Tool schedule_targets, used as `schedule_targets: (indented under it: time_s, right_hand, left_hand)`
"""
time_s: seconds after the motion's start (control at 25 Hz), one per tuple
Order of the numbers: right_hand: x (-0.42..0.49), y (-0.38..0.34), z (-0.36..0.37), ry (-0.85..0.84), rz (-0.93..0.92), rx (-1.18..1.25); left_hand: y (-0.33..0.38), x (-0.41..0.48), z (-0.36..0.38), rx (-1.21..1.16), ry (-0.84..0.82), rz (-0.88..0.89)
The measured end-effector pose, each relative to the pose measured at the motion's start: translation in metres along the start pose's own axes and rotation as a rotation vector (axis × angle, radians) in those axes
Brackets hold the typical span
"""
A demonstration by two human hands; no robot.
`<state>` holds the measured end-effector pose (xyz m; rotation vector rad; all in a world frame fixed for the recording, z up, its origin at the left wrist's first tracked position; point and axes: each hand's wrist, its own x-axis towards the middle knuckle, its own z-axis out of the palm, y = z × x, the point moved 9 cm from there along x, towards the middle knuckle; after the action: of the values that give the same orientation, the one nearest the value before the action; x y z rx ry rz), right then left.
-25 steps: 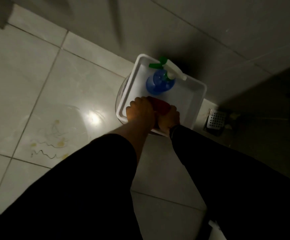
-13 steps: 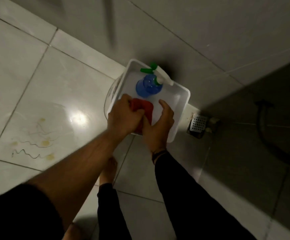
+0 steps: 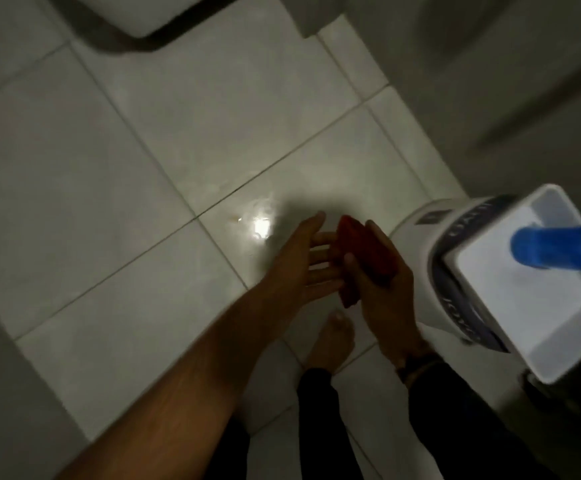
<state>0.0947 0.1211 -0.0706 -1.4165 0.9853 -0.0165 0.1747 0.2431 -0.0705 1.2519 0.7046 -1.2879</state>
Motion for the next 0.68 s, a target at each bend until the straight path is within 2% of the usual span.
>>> schedule_targets:
  time_s: [0.12, 0.16, 0.24, 0.32, 0.4, 0.56, 0.6, 0.68]
  right_hand:
    - [0.050, 0.047, 0.069, -0.087, 0.095, -0.035]
    - [0.072, 0.063, 0.097, -0.143, 0.104, -0.072]
    - [0.118, 0.083, 0.148, -0.226, 0.028, -0.221]
    - [0.166, 0.091, 0.191, -0.235, -0.150, -0.462]
    - [0.202, 0.093, 0.234, -0.230, -0.400, -0.753]
    - [0.231, 0.158, 0.314, -0.401, -0.773, -1.466]
    - [0.230, 0.180, 0.324, -0.466, -0.833, -1.550]
    - [0.236, 0.197, 0.342, -0.484, -0.946, -1.529]
  left_hand:
    - [-0.019, 0.048, -0.119, -0.004, 0.203, 0.090]
    - [-0.029, 0.069, -0.163, 0.070, 0.306, 0.138]
    - [-0.046, 0.114, -0.242, 0.407, 0.509, 0.209]
    - [-0.053, 0.158, -0.307, 0.736, 0.714, 0.259]
    - [-0.052, 0.194, -0.356, 0.963, 0.891, 0.326]
    - [-0.080, 0.255, -0.404, 1.214, 1.033, 0.457]
    - [-0.088, 0.260, -0.410, 1.227, 1.078, 0.519]
    - [-0.094, 0.264, -0.418, 1.214, 1.149, 0.636]
